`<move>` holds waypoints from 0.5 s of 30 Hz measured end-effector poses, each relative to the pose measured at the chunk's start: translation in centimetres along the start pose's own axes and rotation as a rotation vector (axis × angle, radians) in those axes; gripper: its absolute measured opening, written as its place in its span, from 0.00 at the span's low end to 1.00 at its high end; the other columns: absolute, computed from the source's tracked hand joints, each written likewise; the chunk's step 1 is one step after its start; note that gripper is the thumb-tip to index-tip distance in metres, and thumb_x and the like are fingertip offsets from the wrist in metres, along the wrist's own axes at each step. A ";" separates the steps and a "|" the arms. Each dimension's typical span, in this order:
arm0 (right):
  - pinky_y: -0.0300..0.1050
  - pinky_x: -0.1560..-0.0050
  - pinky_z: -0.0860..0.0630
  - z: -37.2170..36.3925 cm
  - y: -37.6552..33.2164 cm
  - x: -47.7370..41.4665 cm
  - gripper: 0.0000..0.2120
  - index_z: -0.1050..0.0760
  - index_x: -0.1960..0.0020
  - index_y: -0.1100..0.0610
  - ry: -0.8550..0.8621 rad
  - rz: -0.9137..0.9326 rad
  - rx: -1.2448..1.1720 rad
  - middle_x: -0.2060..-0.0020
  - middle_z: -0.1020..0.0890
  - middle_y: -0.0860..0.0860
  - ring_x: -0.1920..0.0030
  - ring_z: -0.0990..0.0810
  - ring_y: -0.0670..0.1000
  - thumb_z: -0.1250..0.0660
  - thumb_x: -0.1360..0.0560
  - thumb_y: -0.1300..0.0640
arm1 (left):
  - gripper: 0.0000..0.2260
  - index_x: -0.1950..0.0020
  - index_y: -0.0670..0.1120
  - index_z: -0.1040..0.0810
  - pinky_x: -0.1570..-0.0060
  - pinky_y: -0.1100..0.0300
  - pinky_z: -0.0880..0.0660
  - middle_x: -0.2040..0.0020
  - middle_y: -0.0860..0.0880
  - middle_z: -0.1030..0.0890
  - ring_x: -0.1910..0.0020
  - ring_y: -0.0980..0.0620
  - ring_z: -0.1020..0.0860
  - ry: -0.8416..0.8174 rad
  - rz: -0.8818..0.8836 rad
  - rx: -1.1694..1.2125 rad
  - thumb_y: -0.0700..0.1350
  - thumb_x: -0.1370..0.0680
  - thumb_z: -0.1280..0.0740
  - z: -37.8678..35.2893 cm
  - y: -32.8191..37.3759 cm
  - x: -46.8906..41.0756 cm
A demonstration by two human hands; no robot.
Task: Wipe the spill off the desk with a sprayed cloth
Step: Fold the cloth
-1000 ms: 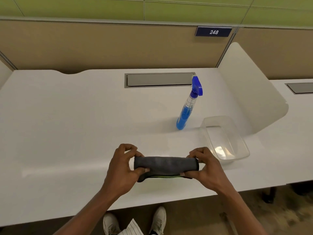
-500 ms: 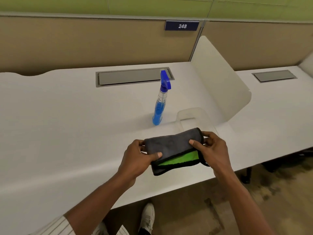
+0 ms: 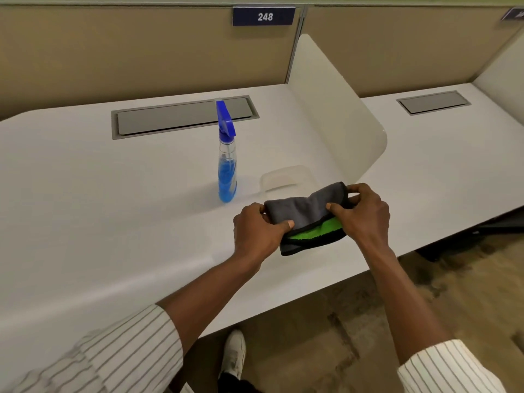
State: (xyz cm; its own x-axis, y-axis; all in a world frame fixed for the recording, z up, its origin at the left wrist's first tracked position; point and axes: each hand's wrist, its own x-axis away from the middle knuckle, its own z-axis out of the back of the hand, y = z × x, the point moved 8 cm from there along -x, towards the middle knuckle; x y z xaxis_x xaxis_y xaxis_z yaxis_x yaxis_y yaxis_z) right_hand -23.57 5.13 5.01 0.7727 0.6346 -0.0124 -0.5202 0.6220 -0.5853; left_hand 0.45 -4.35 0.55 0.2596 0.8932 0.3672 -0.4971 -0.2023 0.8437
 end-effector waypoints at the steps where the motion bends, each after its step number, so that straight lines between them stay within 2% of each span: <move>1: 0.45 0.52 0.23 -0.3 -0.1 0.0 0.24 0.23 0.37 0.53 0.011 0.014 0.029 0.49 0.12 0.52 0.49 0.14 0.56 0.20 0.29 0.49 | 0.26 0.35 0.45 0.19 0.42 0.53 0.18 0.45 0.49 0.15 0.46 0.49 0.17 0.005 -0.001 -0.011 0.53 0.28 0.18 -0.6 0.2 -0.1; 4: 0.50 0.53 0.20 -1.7 0.0 -0.2 0.23 0.25 0.39 0.52 0.020 0.063 0.139 0.49 0.13 0.51 0.50 0.14 0.58 0.21 0.29 0.48 | 0.23 0.36 0.44 0.19 0.44 0.55 0.19 0.49 0.50 0.16 0.49 0.49 0.17 0.006 -0.036 -0.081 0.53 0.26 0.20 -2.1 0.6 -0.2; 7: 0.48 0.57 0.24 -2.9 0.3 -0.4 0.22 0.26 0.41 0.51 0.018 0.092 0.192 0.50 0.14 0.52 0.51 0.15 0.58 0.21 0.29 0.47 | 0.22 0.37 0.44 0.18 0.45 0.56 0.20 0.50 0.49 0.16 0.48 0.48 0.16 0.025 -0.073 -0.153 0.53 0.26 0.20 -2.9 0.9 -0.4; 10: 0.46 0.59 0.28 -3.5 0.5 -0.8 0.20 0.26 0.42 0.51 0.016 0.093 0.199 0.52 0.14 0.52 0.52 0.16 0.58 0.22 0.29 0.47 | 0.24 0.37 0.43 0.19 0.42 0.53 0.19 0.47 0.47 0.14 0.47 0.46 0.16 0.042 -0.062 -0.174 0.53 0.26 0.20 -3.2 0.8 -0.7; 13: 0.46 0.58 0.27 -3.7 0.6 -1.3 0.20 0.25 0.42 0.51 0.003 0.082 0.191 0.53 0.14 0.51 0.52 0.15 0.58 0.22 0.29 0.46 | 0.23 0.37 0.43 0.19 0.40 0.48 0.18 0.48 0.46 0.13 0.48 0.45 0.16 0.064 -0.053 -0.186 0.53 0.26 0.20 -3.4 0.6 -1.0; 15: 0.46 0.57 0.26 -3.6 0.5 -1.7 0.20 0.24 0.42 0.51 -0.003 0.082 0.181 0.53 0.14 0.52 0.52 0.15 0.58 0.22 0.28 0.45 | 0.23 0.37 0.43 0.19 0.40 0.48 0.18 0.48 0.46 0.13 0.47 0.46 0.15 0.073 -0.040 -0.177 0.53 0.26 0.20 -3.3 0.6 -1.2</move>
State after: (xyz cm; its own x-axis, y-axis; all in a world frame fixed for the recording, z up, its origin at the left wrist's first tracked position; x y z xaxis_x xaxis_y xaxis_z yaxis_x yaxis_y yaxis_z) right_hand -23.83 2.77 1.83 0.7242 0.6876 -0.0519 -0.6385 0.6402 -0.4271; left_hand -2.90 -4.19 -0.72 0.2242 0.9273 0.2996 -0.6270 -0.0981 0.7729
